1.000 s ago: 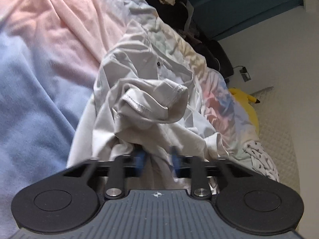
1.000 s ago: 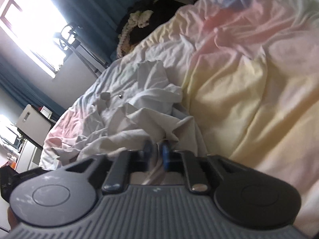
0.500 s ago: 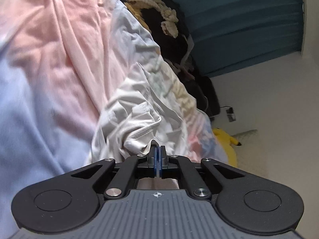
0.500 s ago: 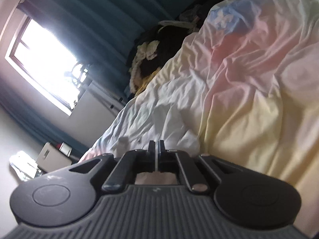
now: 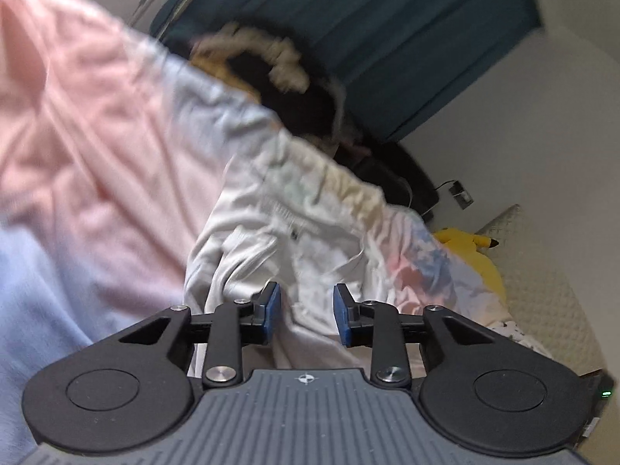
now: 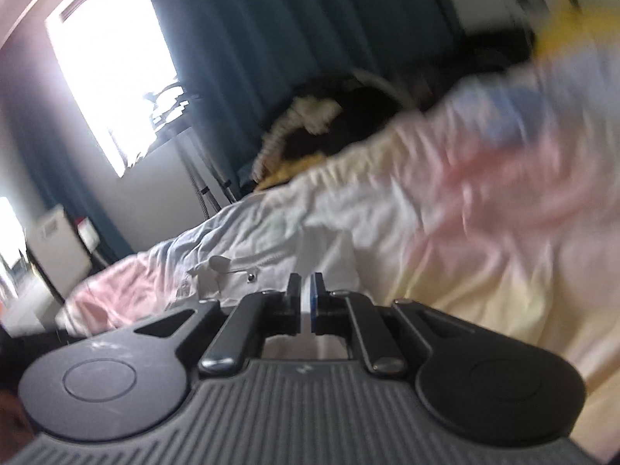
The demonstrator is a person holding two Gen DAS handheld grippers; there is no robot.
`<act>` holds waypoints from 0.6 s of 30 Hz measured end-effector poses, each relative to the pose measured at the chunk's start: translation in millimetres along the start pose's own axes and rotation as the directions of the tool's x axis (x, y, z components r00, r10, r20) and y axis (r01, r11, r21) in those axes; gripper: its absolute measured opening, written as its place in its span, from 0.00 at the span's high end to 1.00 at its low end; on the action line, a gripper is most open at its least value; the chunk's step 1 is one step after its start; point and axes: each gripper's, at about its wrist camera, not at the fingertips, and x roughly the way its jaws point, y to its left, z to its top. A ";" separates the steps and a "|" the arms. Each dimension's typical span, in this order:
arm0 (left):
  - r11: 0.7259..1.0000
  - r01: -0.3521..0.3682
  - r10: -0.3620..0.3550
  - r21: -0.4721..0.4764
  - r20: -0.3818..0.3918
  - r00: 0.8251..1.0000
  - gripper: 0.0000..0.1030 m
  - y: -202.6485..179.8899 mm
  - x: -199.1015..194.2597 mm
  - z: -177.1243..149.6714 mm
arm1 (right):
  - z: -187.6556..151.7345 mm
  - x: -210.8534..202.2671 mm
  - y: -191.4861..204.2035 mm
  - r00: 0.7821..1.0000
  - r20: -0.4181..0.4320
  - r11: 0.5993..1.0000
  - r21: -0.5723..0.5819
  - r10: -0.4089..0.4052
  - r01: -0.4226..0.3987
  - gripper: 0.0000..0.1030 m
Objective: Fold clothes
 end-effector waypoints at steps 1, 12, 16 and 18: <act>1.000 0.014 -0.014 0.028 0.011 1.000 0.67 -5.7 -5.1 -0.7 | -0.9 -6.9 7.7 1.000 0.001 0.999 -0.032 0.016 -0.016 0.93; 0.954 -0.038 0.088 0.297 -0.158 0.984 0.67 -55.5 -6.8 -63.4 | -70.8 6.4 60.8 0.910 -0.393 0.975 -0.110 0.136 -0.194 0.94; 0.917 -0.124 0.215 0.379 -0.210 0.954 0.68 -49.3 11.4 -85.7 | -66.7 21.7 39.0 0.939 -0.342 0.995 -0.074 0.044 -0.073 0.94; 0.913 -0.133 0.227 0.387 -0.210 0.951 0.68 -46.4 14.6 -87.9 | -60.7 25.7 25.2 0.957 -0.290 0.999 -0.038 0.011 -0.023 0.94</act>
